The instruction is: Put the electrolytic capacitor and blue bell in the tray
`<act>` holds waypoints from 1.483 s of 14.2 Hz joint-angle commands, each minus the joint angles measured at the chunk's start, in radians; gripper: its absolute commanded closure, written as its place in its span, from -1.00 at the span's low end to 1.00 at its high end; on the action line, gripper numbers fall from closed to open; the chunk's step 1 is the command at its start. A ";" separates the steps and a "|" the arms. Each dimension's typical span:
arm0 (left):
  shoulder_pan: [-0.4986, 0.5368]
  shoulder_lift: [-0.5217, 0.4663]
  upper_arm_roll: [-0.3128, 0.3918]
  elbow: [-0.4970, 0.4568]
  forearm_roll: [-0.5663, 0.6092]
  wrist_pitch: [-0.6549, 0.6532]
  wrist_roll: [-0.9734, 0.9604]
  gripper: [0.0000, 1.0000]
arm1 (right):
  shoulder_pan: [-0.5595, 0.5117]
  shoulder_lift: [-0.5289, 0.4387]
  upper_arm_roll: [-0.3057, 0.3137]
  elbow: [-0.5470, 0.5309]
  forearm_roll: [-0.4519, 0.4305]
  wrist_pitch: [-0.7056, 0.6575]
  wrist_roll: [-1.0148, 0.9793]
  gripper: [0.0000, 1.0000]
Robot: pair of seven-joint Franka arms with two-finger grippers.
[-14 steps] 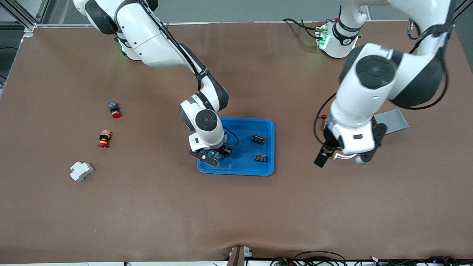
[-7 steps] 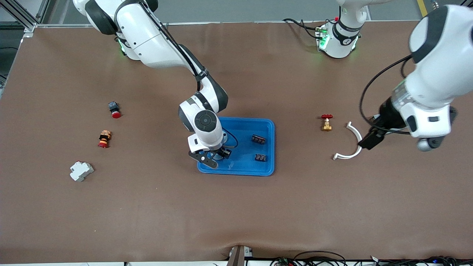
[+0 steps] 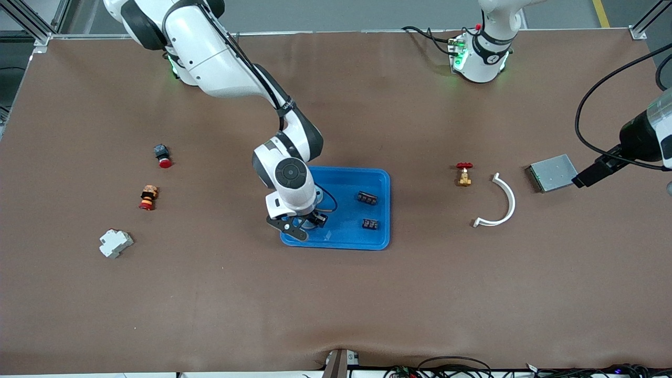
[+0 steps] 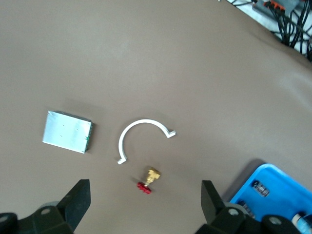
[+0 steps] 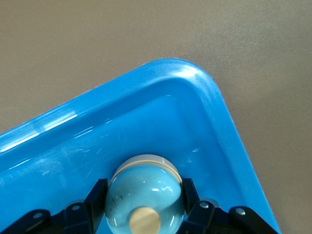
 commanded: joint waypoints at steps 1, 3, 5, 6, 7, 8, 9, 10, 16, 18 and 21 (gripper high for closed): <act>-0.024 -0.072 0.064 -0.061 -0.029 -0.010 0.148 -1.00 | -0.003 0.034 0.003 0.046 -0.032 -0.013 0.019 1.00; -0.145 -0.115 0.204 -0.093 -0.029 -0.012 0.234 -1.00 | -0.006 0.034 0.003 0.047 -0.032 -0.013 0.020 -0.46; -0.213 -0.136 0.294 -0.110 -0.029 -0.013 0.320 -1.00 | 0.003 0.034 0.001 0.047 -0.035 -0.013 0.019 -1.00; -0.213 -0.146 0.302 -0.120 -0.029 -0.016 0.363 -1.00 | 0.006 0.033 0.001 0.050 -0.034 -0.017 0.017 -1.00; -0.213 -0.155 0.303 -0.130 -0.029 -0.015 0.384 -1.00 | 0.007 0.031 0.003 0.058 -0.034 -0.027 0.014 -1.00; -0.213 -0.166 0.309 -0.136 -0.029 -0.016 0.386 -1.00 | 0.009 0.028 0.003 0.078 -0.032 -0.060 0.013 -1.00; -0.211 -0.175 0.310 -0.140 -0.029 -0.019 0.386 -1.00 | 0.010 0.028 0.006 0.110 -0.029 -0.115 0.014 -1.00; -0.211 -0.175 0.303 -0.139 -0.029 -0.027 0.385 -1.00 | 0.010 0.024 0.009 0.142 -0.026 -0.169 0.014 -1.00; -0.207 -0.188 0.260 -0.136 -0.031 -0.046 0.386 -1.00 | -0.066 -0.056 0.023 0.300 -0.012 -0.510 -0.217 -1.00; -0.202 -0.191 0.260 -0.134 -0.031 -0.059 0.388 -1.00 | -0.124 -0.125 0.020 0.285 -0.015 -0.528 -0.344 -1.00; -0.196 -0.198 0.262 -0.137 -0.032 -0.073 0.386 -1.00 | -0.216 -0.183 0.020 0.282 -0.023 -0.599 -0.536 -1.00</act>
